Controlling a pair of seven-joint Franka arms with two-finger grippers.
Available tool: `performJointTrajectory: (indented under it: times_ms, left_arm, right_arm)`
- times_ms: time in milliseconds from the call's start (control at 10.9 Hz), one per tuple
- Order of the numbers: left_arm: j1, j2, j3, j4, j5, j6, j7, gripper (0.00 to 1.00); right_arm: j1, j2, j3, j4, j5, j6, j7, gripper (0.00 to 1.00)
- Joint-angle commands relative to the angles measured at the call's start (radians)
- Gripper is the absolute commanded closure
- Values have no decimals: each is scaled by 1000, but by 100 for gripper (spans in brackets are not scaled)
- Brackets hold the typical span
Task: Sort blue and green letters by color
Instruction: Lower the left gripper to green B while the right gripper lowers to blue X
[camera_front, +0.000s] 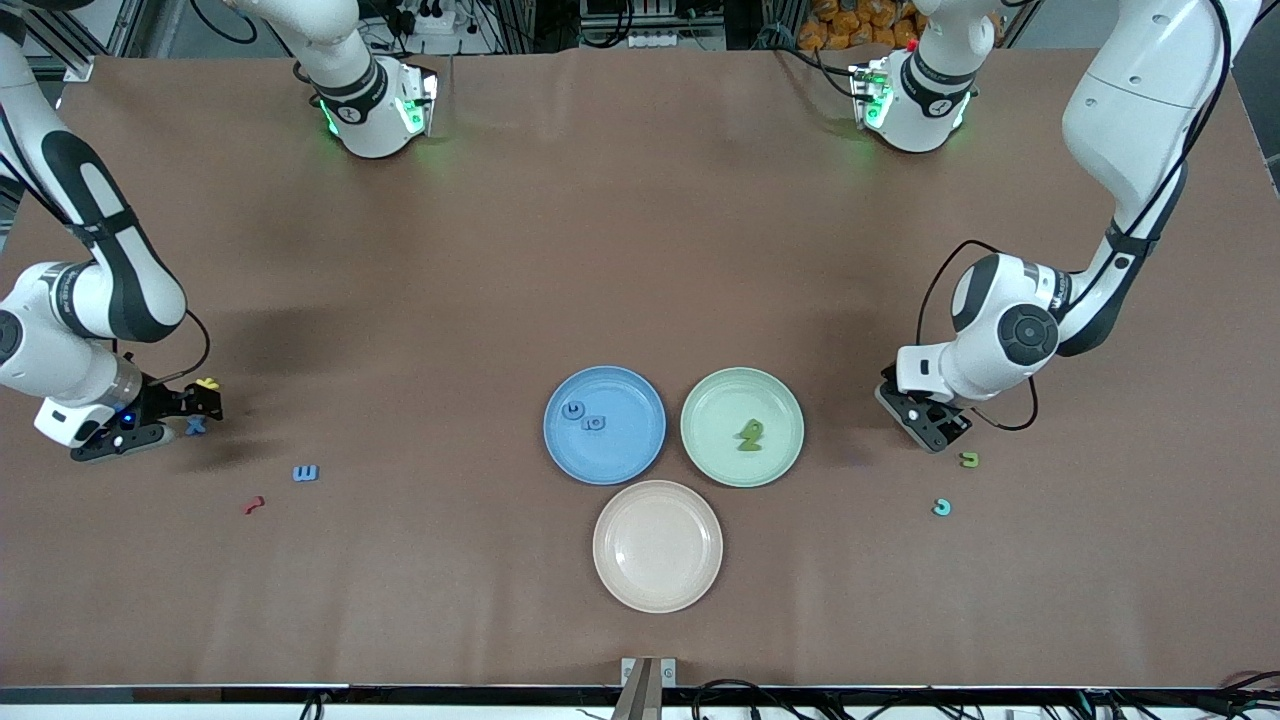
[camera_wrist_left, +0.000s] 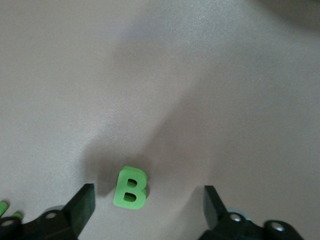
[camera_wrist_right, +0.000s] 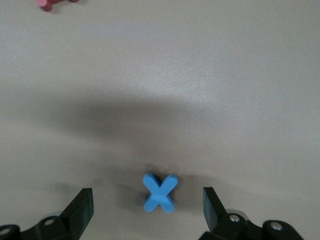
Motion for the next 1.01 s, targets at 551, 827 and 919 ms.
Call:
performJointTrajectory:
  times_ms: [551, 827, 919]
  left_arm:
    - [-12, 10, 9, 15, 113, -15, -119, 60]
    - [-14, 10, 7, 15, 131, -15, -179, 81]
    - [-14, 10, 7, 15, 131, -15, -184, 88]
  right_arm:
    - [-13, 66, 4, 63, -19, -2, -13, 3]
    - [-16, 70, 2, 54, -19, 0, -13, 7]
    - [-22, 70, 2, 49, -20, 0, -15, 16]
